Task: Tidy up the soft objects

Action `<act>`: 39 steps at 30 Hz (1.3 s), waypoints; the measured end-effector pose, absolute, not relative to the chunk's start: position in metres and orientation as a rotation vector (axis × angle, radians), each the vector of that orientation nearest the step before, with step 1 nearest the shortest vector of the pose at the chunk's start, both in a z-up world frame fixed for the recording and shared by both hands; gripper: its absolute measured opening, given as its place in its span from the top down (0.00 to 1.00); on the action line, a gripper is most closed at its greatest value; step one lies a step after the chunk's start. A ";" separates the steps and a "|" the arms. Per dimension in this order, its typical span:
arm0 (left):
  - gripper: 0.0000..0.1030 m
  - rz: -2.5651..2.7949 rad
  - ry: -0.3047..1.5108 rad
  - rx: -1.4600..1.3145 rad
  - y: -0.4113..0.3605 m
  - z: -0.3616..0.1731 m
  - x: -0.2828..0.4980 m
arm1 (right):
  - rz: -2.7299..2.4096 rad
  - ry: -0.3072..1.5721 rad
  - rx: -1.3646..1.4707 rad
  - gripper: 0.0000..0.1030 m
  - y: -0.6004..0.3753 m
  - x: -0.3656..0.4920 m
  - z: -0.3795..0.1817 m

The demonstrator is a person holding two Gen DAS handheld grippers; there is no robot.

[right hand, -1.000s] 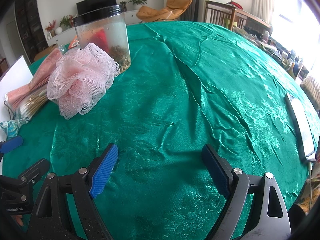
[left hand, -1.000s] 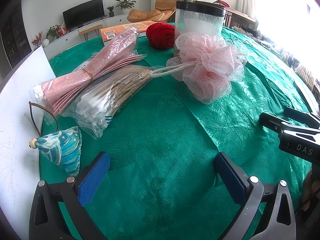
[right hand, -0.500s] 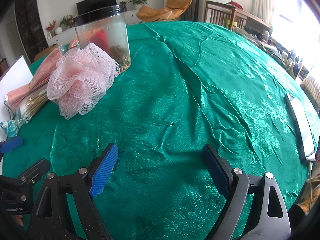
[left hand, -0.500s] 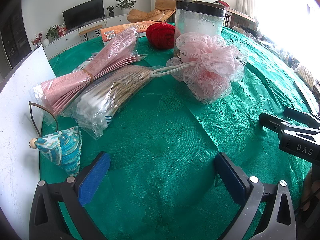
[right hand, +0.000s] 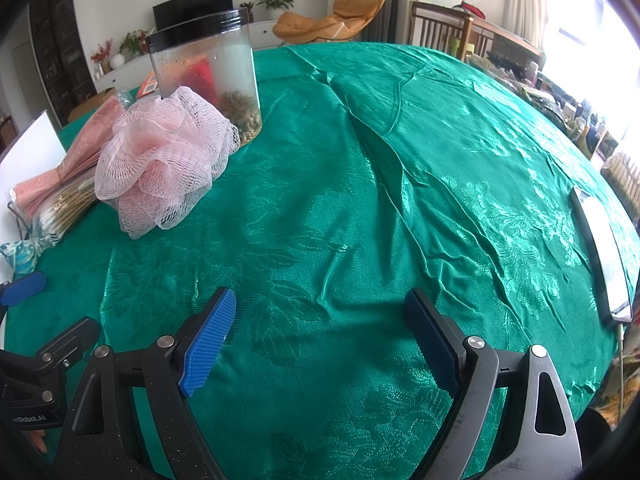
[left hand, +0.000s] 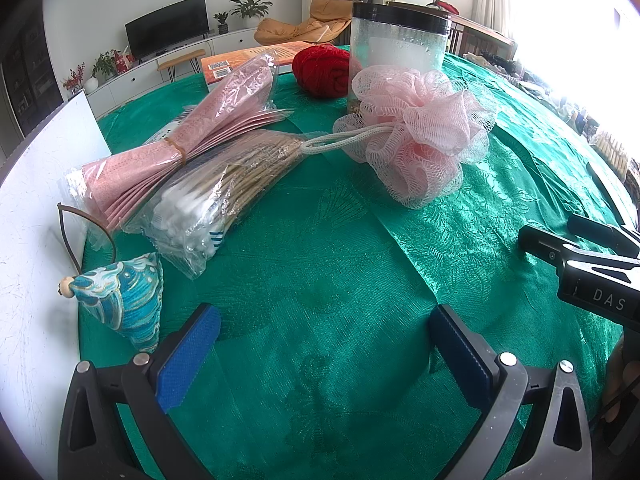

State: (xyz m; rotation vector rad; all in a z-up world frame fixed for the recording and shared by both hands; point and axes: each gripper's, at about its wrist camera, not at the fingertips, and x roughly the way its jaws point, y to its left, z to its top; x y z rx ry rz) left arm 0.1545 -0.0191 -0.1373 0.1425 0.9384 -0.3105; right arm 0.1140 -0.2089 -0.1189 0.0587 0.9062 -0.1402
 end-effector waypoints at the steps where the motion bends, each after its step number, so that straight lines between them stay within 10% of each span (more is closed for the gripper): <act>1: 0.00 -0.311 0.938 0.143 -0.019 -0.137 0.154 | -0.140 0.906 0.059 0.14 -0.209 0.114 -0.119; 39: 0.00 -0.311 0.938 0.142 -0.019 -0.137 0.155 | -0.062 0.916 0.027 0.06 -0.240 0.190 -0.120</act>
